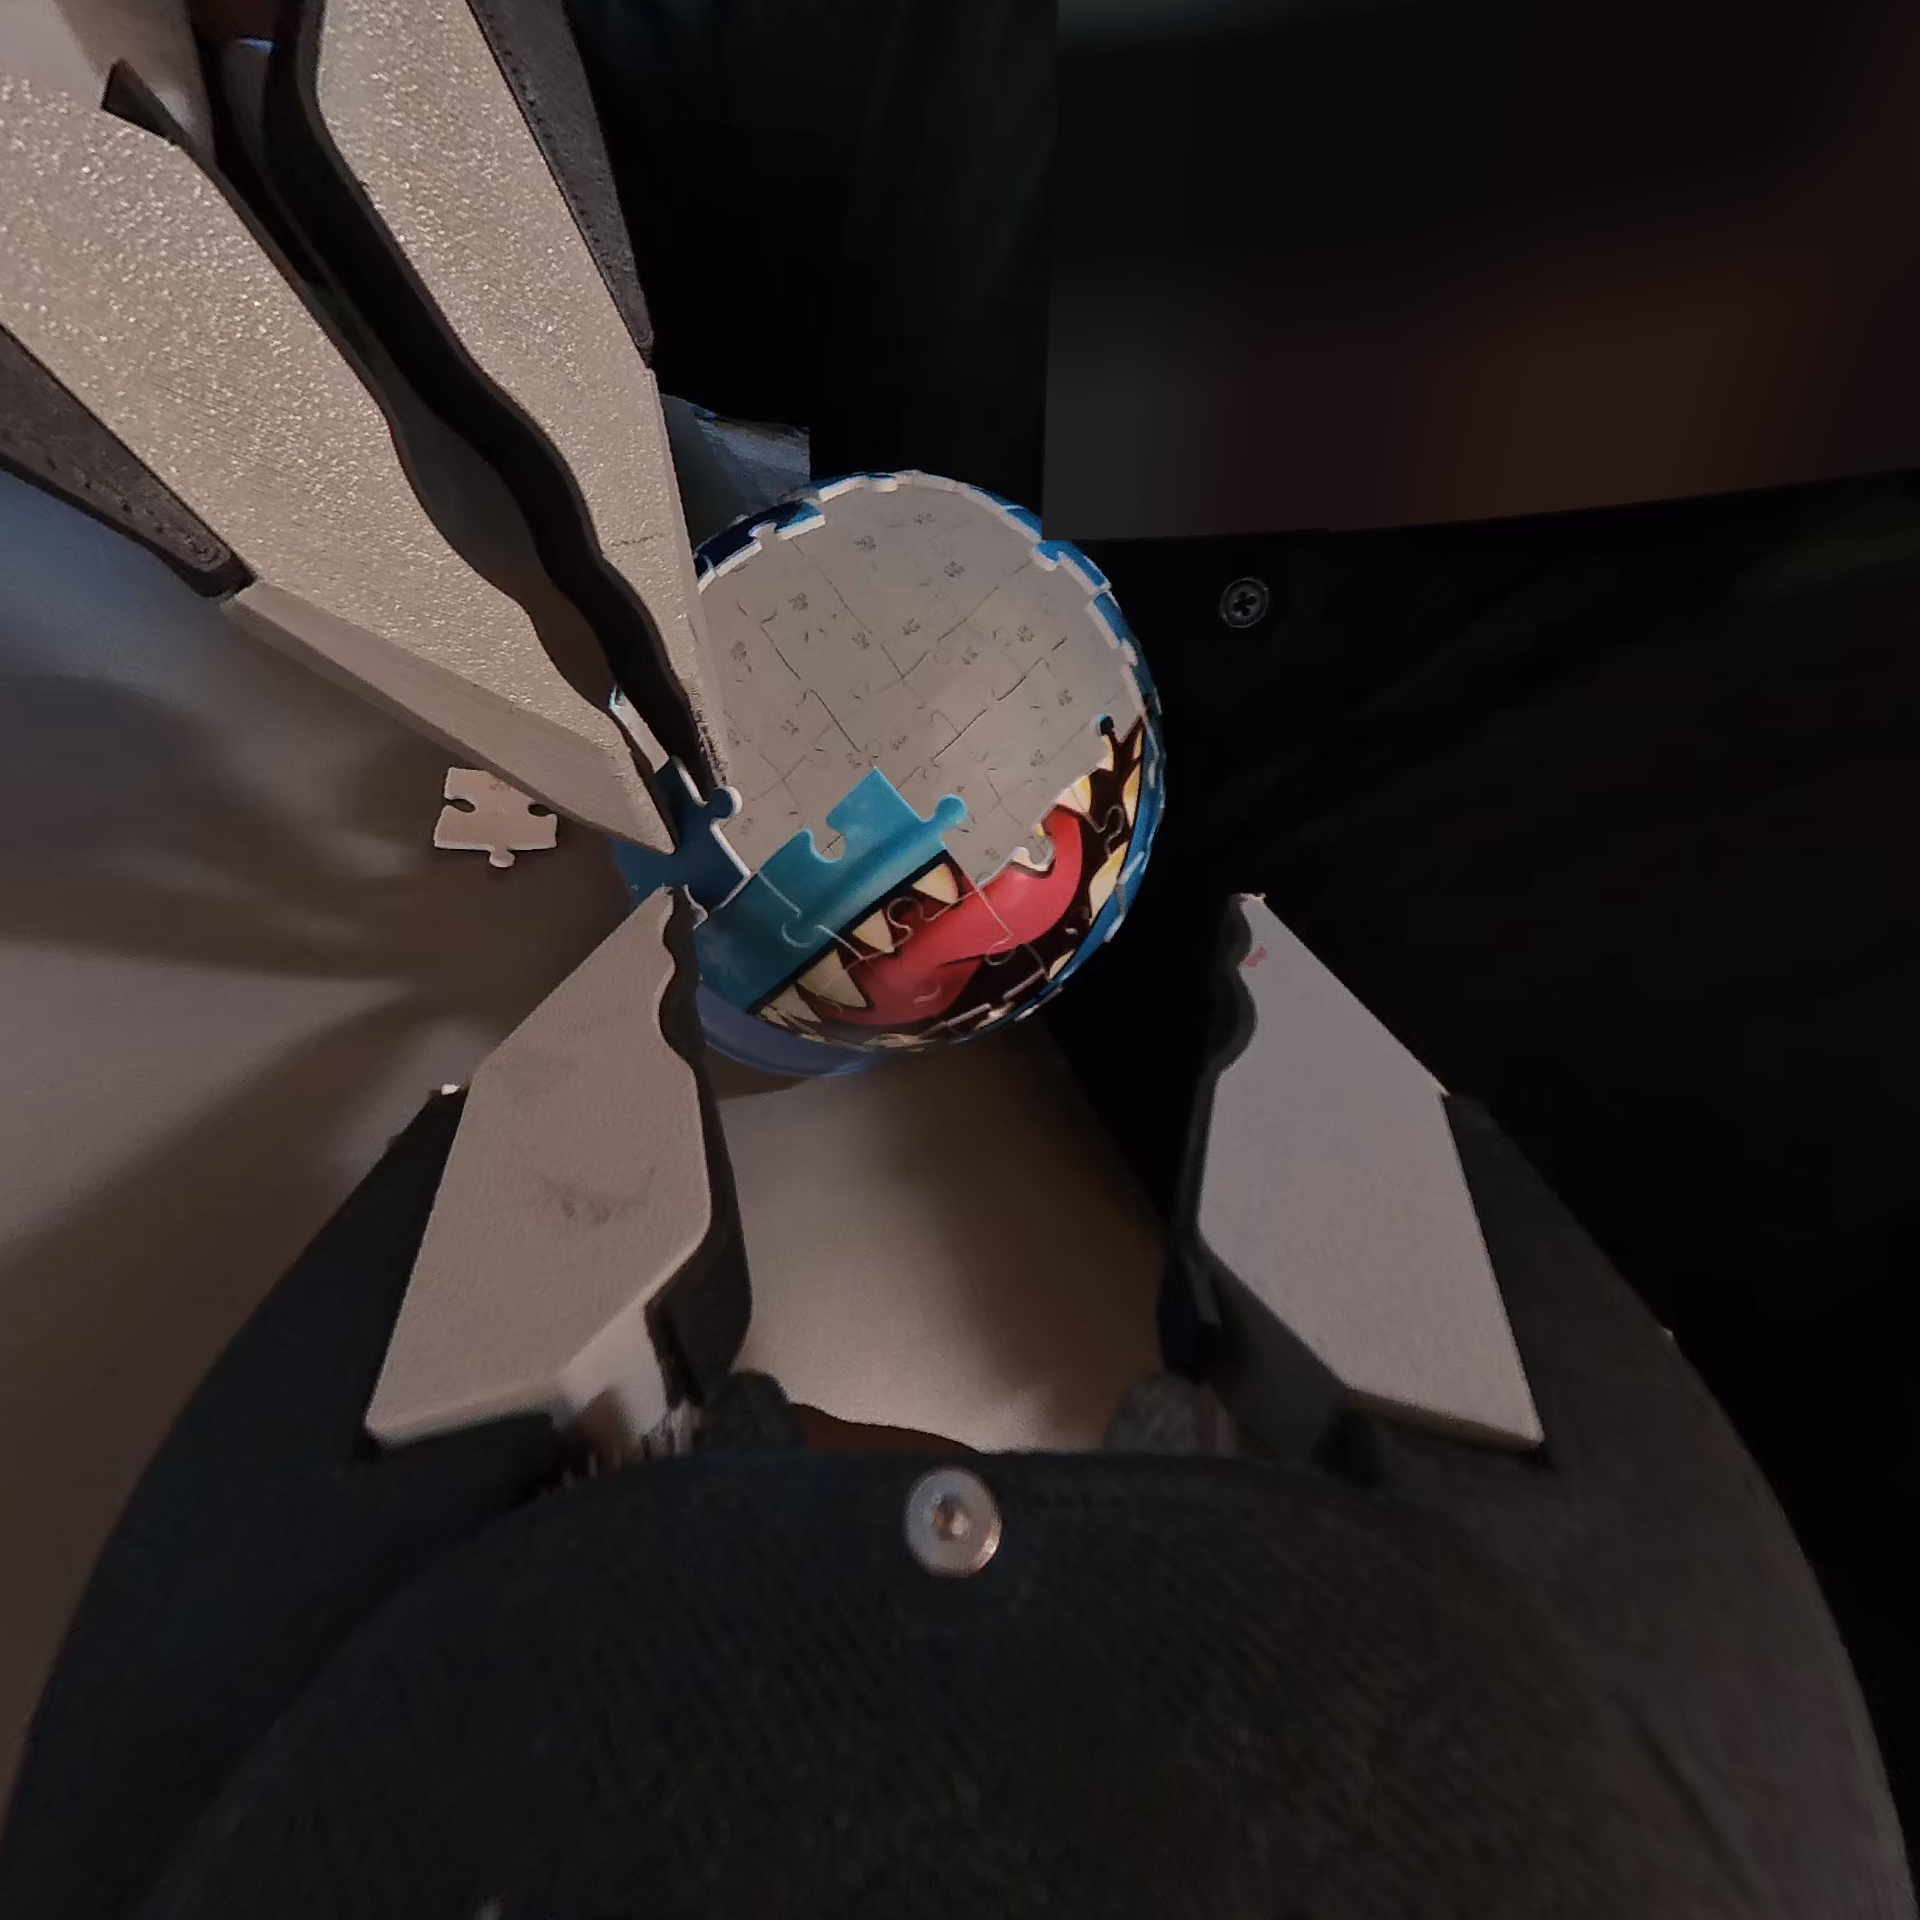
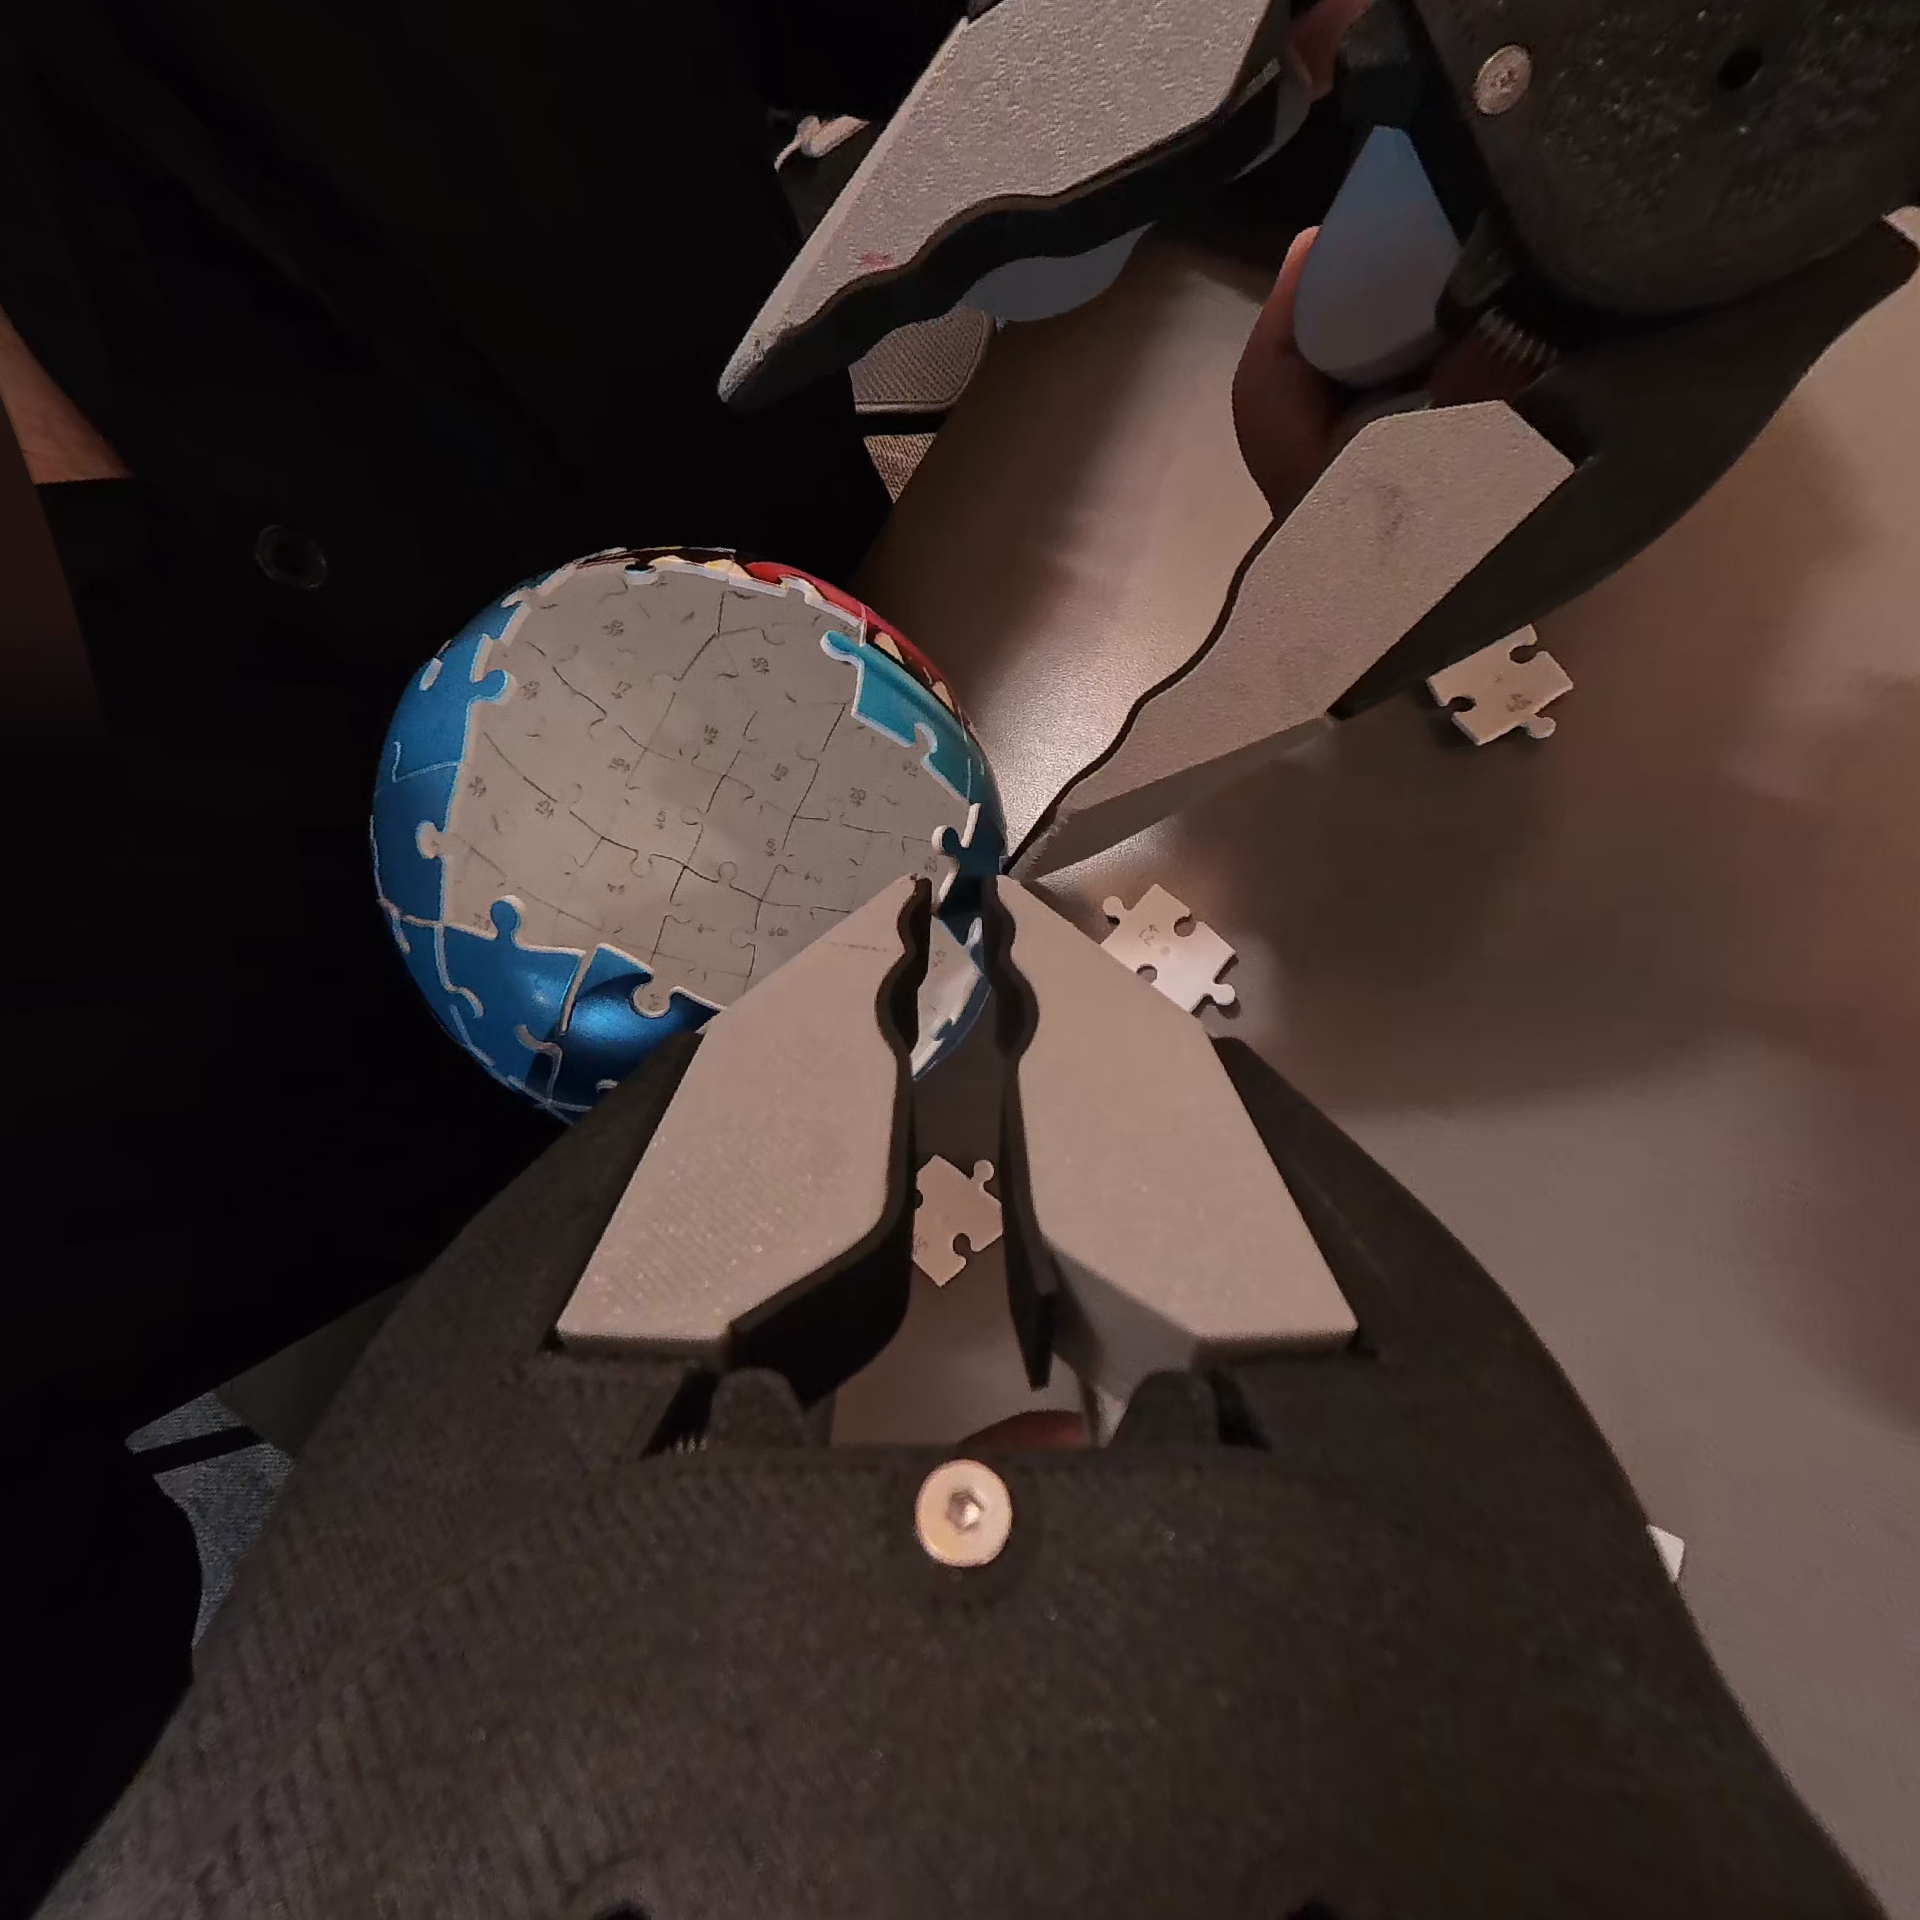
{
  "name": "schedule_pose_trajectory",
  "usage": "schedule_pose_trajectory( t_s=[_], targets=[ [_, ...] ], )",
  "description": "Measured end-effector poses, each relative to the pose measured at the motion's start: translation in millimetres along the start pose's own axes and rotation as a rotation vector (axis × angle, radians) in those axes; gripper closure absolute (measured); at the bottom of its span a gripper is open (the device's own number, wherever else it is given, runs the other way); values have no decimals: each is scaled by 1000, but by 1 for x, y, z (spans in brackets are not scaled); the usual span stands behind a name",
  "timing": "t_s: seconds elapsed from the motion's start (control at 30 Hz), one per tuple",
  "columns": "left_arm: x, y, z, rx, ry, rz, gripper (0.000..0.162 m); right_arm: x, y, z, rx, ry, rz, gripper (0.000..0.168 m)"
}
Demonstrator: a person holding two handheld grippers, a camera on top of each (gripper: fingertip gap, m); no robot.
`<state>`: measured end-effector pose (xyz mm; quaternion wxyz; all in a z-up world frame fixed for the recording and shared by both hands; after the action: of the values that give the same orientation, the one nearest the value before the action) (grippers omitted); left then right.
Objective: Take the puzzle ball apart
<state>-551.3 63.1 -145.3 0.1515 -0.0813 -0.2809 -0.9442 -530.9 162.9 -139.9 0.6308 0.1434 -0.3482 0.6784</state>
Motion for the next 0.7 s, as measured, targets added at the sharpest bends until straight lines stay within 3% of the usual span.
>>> schedule_pose_trajectory(
  t_s=[0.7],
  targets=[
    [-1, 4, 1, -7, 10, -14, 60, 1, -2, 0, 8, -12, -17, 162]
  ],
)
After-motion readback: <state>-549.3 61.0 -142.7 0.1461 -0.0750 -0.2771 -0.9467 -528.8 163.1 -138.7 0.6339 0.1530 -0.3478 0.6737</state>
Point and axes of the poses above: each gripper's, where its closed fingertips meet, x back along the fingers, z out of its top, y = z × x across the jaws, the point moved 6 cm from there along x, back along the fingers, and after that the axes turned 3 degrees about -z, right-handed, at the moved point
